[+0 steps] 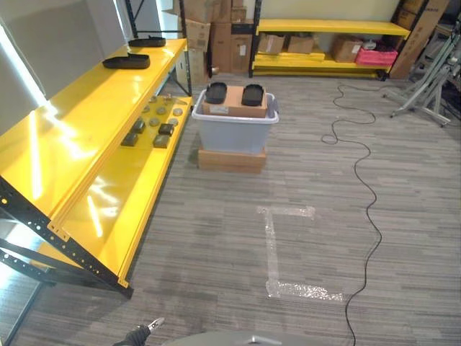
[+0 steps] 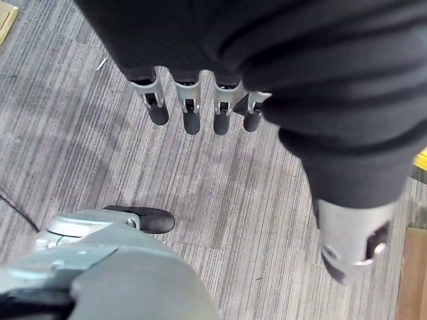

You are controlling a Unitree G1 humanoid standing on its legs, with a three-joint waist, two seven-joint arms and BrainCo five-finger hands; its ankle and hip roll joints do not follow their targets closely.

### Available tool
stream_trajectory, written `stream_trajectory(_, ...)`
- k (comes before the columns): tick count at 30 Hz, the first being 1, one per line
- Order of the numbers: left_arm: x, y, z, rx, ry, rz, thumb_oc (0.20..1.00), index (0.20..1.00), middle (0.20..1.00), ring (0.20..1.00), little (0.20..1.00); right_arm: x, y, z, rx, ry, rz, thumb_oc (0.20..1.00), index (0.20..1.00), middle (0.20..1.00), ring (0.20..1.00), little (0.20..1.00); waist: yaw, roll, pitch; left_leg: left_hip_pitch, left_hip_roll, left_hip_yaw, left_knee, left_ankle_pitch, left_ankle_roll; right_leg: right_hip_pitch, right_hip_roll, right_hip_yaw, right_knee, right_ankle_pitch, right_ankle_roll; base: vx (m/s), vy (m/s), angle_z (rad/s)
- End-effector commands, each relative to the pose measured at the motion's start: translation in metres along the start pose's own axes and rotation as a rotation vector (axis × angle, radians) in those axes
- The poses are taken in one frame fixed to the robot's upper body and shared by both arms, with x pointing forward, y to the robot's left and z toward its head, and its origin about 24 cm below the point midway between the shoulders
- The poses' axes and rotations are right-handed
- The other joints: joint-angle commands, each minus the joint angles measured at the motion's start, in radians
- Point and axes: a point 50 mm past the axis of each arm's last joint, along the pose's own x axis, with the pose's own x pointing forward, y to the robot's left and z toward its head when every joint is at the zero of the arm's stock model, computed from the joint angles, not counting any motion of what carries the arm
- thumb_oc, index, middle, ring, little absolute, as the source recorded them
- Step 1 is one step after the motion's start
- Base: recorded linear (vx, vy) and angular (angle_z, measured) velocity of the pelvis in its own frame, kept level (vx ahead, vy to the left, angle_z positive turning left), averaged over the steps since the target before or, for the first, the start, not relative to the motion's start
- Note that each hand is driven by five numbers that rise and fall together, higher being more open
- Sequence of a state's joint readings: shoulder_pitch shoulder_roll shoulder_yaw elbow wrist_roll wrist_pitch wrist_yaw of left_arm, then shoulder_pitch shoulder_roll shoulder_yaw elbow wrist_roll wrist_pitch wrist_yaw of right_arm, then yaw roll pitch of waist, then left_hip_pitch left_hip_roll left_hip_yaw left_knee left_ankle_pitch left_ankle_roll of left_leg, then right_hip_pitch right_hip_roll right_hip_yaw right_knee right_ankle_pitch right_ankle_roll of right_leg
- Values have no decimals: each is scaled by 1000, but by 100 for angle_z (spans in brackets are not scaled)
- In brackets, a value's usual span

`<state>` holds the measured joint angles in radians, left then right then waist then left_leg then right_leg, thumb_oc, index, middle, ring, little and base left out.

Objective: Move parts from the plastic box to the shelf.

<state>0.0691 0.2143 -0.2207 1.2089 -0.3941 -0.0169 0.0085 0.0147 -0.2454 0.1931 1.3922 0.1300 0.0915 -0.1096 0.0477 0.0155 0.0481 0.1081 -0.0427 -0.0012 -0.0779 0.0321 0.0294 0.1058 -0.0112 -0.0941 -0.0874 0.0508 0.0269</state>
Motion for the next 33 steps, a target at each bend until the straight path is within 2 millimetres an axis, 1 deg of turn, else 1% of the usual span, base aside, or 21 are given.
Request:
stream_trajectory(1, 4, -14, 18, 44, -23, -42, 1000, 1000, 1000, 1000, 1000, 0, -8, 7, -19, -1, -4, 1000, 1000, 1000, 1000, 1000, 6, -6, 4, -23, -27, 17, 14, -59, 1, -5, -12, -29, 6, -17, 67, 0, 0, 0)
stream_trajectory(8, 4, -10, 12, 15, 32, -14, 1000, 1000, 1000, 1000, 1000, 0, -7, 12, -53, -22, 12, 1000, 1000, 1000, 1000, 1000, 6, -8, 6, -24, -28, 18, 17, -61, 2, -6, -13, -30, 8, -17, 66, 0, 0, 0)
stream_trajectory(10, 4, -9, 12, 7, 25, -5, 1000, 1000, 1000, 1000, 1000, 0, -7, 11, -45, -20, 13, 1000, 1000, 1000, 1000, 1000, 7, -8, 5, -22, -28, 18, 16, -62, 2, -4, -14, -30, 7, -18, 66, 0, 0, 0)
stream_trajectory(12, 4, -8, 13, 2, 15, 5, 1000, 1000, 1000, 1000, 1000, 0, -6, 11, -9, -22, 19, 1000, 1000, 1000, 1000, 1000, 8, -9, 3, -20, -28, 17, 17, -62, 2, -1, -15, -31, 8, -17, 66, 0, 0, 0)
stream_trajectory(13, 4, -9, 14, -9, 7, 7, 1000, 1000, 1000, 1000, 1000, 0, -7, 13, 38, -42, 11, 1000, 1000, 1000, 1000, 1000, 9, -10, 1, -17, -27, 16, 18, -62, 2, 1, -15, -32, 8, -16, 66, 0, 0, 0)
stream_trajectory(15, 5, -9, 16, -21, -9, 6, 1000, 1000, 1000, 1000, 1000, 0, -8, 16, 76, -57, 10, 1000, 1000, 1000, 1000, 1000, 9, -10, 0, -15, -27, 15, 17, -61, 2, 3, -15, -32, 7, -16, 66, 0, 0, 0)
stream_trajectory(16, 5, -9, 23, -40, -48, 3, 1000, 1000, 1000, 1000, 1000, 0, -11, 26, 125, -100, 6, 1000, 1000, 1000, 1000, 1000, 10, -10, -3, -11, -27, 14, 14, -61, 2, 6, -14, -32, 6, -15, 67, 35, -2, 0)
stream_trajectory(17, 5, -8, 32, -53, -94, -2, 1000, 1000, 1000, 1000, 1000, -1, -15, 35, 136, -145, -5, 1000, 1000, 1000, 1000, 1000, 10, -11, -6, -9, -27, 15, 14, -60, 2, 8, -14, -32, 6, -15, 67, 39, -4, 0)
stream_trajectory(20, 4, -8, 59, -103, -209, -34, 1000, 1000, 1000, 1000, 1000, -4, -25, 60, 244, -250, 21, 1000, 1000, 1000, 1000, 1000, 15, -12, -10, -7, -24, 15, 13, -59, 2, 11, -15, -35, 3, -13, 68, 0, 0, 0)
stream_trajectory(21, -1, -9, 92, -134, -341, -59, 1000, 1000, 1000, 1000, 1000, -12, -35, 93, 324, -423, 29, 1000, 1000, 1000, 1000, 1000, 18, -15, -12, -7, -23, 14, 11, -56, 3, 9, -15, -36, 4, -9, 69, -2, -32, 0)
stream_trajectory(22, -6, -8, 112, -130, -421, -68, 1000, 1000, 1000, 1000, 1000, -19, -39, 111, 353, -510, 9, 1000, 1000, 1000, 1000, 1000, 19, -18, -12, -10, -22, 13, 11, -53, 5, 6, -15, -36, 5, -6, 69, -9, -32, 1)
stream_trajectory(23, -9, -9, 119, -121, -445, -68, 1000, 1000, 1000, 1000, 1000, -22, -40, 116, 355, -528, 0, 1000, 1000, 1000, 1000, 1000, 19, -19, -11, -11, -21, 13, 11, -52, 5, 5, -15, -36, 5, -5, 69, -36, -46, 2)
stream_trajectory(24, -22, -10, 149, -91, -574, -69, 1000, 1000, 1000, 1000, 1000, -39, -48, 146, 359, -658, -45, 1000, 1000, 1000, 1000, 1000, 15, -24, -4, -16, -19, 15, 14, -48, 4, -1, -15, -35, 8, -1, 70, -27, -30, 2)
stream_trajectory(25, -22, -10, 149, -91, -573, -69, 1000, 1000, 1000, 1000, 1000, -39, -48, 146, 359, -657, -45, 1000, 1000, 1000, 1000, 1000, 15, -24, -4, -16, -19, 15, 14, -48, 4, -1, -15, -35, 8, -1, 70, -41, -44, 1)
stream_trajectory(26, -37, -11, 172, -70, -679, -73, 1000, 1000, 1000, 1000, 1000, -58, -52, 168, 369, -754, -70, 1000, 1000, 1000, 1000, 1000, 11, -27, 5, -16, -16, 16, 16, -46, 3, -4, -14, -33, 13, 1, 69, -47, -29, -1)
stream_trajectory(27, -58, -11, 198, -63, -789, -74, 1000, 1000, 1000, 1000, 1000, -85, -56, 190, 383, -871, -76, 1000, 1000, 1000, 1000, 1000, 2, -31, 10, -25, -14, 18, 18, -41, 1, -15, -13, -32, 19, 3, 68, -61, -32, 0)
stream_trajectory(28, -69, -10, 208, -65, -845, -75, 1000, 1000, 1000, 1000, 1000, -97, -59, 197, 389, -936, -74, 1000, 1000, 1000, 1000, 1000, -3, -33, 13, -26, -13, 20, 19, -39, 1, -19, -13, -32, 21, 4, 67, -59, -15, 0)
stream_trajectory(30, -100, -5, 231, -72, -984, -67, 1000, 1000, 1000, 1000, 1000, -134, -66, 210, 396, -1099, -81, 1000, 1000, 1000, 1000, 1000, -16, -35, 21, -30, -13, 23, 22, -35, 2, -26, -12, -30, 27, 5, 67, -17, -1, 1)
stream_trajectory(31, -107, -4, 236, -68, -1016, -65, 1000, 1000, 1000, 1000, 1000, -141, -69, 213, 396, -1135, -84, 1000, 1000, 1000, 1000, 1000, -18, -35, 22, -30, -14, 23, 22, -35, 3, -26, -12, -30, 28, 5, 67, 0, 0, 0)
stream_trajectory(32, -128, 2, 246, -82, -1118, -69, 1000, 1000, 1000, 1000, 1000, -167, -79, 219, 411, -1274, -63, 1000, 1000, 1000, 1000, 1000, -26, -35, 27, -27, -15, 25, 20, -34, 4, -26, -11, -30, 29, 3, 68, 0, 0, 0)
stream_trajectory(33, -140, 4, 251, -100, -1171, -83, 1000, 1000, 1000, 1000, 1000, -182, -85, 221, 436, -1345, -42, 1000, 1000, 1000, 1000, 1000, -29, -35, 28, -25, -15, 26, 18, -34, 4, -25, -11, -30, 28, 2, 69, 27, 28, -5)
